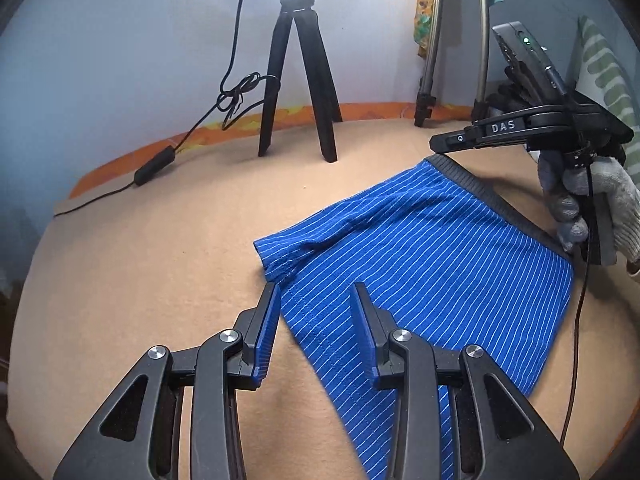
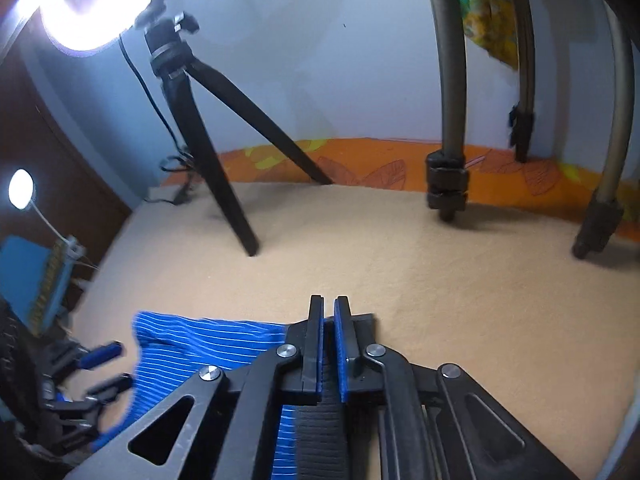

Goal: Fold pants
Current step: 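Open both tools and release the folded shorts onto the blanket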

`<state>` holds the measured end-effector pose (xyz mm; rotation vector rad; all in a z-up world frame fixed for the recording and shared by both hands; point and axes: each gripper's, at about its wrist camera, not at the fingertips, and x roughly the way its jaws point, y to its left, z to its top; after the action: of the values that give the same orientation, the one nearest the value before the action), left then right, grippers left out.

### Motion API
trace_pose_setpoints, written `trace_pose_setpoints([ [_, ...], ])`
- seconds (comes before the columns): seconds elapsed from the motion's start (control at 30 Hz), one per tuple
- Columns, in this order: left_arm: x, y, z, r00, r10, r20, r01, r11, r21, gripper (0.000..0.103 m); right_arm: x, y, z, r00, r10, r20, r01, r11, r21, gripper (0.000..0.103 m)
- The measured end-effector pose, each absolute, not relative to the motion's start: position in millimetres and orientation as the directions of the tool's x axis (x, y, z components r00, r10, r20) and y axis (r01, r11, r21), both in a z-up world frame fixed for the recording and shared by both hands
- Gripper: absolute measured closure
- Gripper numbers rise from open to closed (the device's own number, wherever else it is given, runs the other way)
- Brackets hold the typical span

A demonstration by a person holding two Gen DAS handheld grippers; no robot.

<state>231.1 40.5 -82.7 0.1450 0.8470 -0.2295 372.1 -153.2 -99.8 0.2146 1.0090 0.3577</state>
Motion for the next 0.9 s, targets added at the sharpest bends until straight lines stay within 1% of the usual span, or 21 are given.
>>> trace_pose_setpoints([
  [0.03,231,40,-82,0.64,-0.144,-0.755,0.257,0.966,0.034,0.069,373,-155,-100,0.492,0.363,-0.791,-0.171,0.932,0.321,0.103],
  [0.13,230,41,-81,0.645,-0.144,-0.751,0.253,0.967,0.033,0.069,374,-171,-100,0.526,0.332,-0.783,-0.098,0.938,0.332,0.103],
  [0.2,230,42,-80,0.645,-0.142,-0.751,0.251,0.967,0.032,0.069,371,-180,-99,0.542,0.365,-0.757,-0.085,0.92,0.383,0.103],
  [0.27,231,43,-81,0.644,-0.141,-0.752,0.248,0.968,0.031,0.069,372,-183,-97,0.516,0.454,-0.727,-0.113,0.877,0.467,0.093],
  [0.3,230,43,-81,0.643,-0.141,-0.753,0.247,0.969,0.03,0.069,372,-183,-97,0.503,0.476,-0.721,-0.129,0.866,0.483,0.078],
  [0.33,230,43,-81,0.642,-0.141,-0.754,0.245,0.969,0.027,0.069,371,-178,-96,0.492,0.494,-0.717,-0.157,0.86,0.485,0.07],
  [0.37,230,43,-82,0.641,-0.141,-0.754,0.245,0.969,0.026,0.069,370,-173,-96,0.48,0.495,-0.725,-0.181,0.864,0.47,0.066],
  [0.47,231,43,-81,0.641,-0.141,-0.754,0.245,0.969,0.027,0.069,373,-158,-102,0.434,0.48,-0.762,-0.212,0.877,0.432,0.066],
  [0.53,231,42,-81,0.641,-0.14,-0.755,0.247,0.968,0.03,0.069,373,-154,-107,0.416,0.48,-0.772,-0.215,0.877,0.43,0.067],
  [0.57,232,42,-82,0.641,-0.14,-0.755,0.248,0.968,0.031,0.069,373,-152,-107,0.416,0.48,-0.772,-0.218,0.877,0.428,0.071],
  [0.63,232,41,-82,0.64,-0.139,-0.756,0.248,0.968,0.032,0.069,373,-147,-107,0.416,0.487,-0.768,-0.229,0.873,0.43,0.086],
  [0.67,232,41,-82,0.639,-0.139,-0.757,0.247,0.969,0.031,0.069,371,-145,-106,0.426,0.474,-0.771,-0.233,0.881,0.412,0.099],
  [0.73,232,41,-82,0.639,-0.138,-0.757,0.246,0.969,0.032,0.069,369,-145,-102,0.444,0.458,-0.77,-0.232,0.889,0.395,0.103],
  [0.8,232,41,-82,0.641,-0.136,-0.756,0.246,0.969,0.034,0.069,368,-148,-99,0.474,0.442,-0.762,-0.223,0.897,0.381,0.103],
  [0.9,231,43,-81,0.644,-0.131,-0.754,0.24,0.97,0.036,0.069,370,-158,-98,0.513,0.382,-0.769,-0.163,0.923,0.349,0.103],
])
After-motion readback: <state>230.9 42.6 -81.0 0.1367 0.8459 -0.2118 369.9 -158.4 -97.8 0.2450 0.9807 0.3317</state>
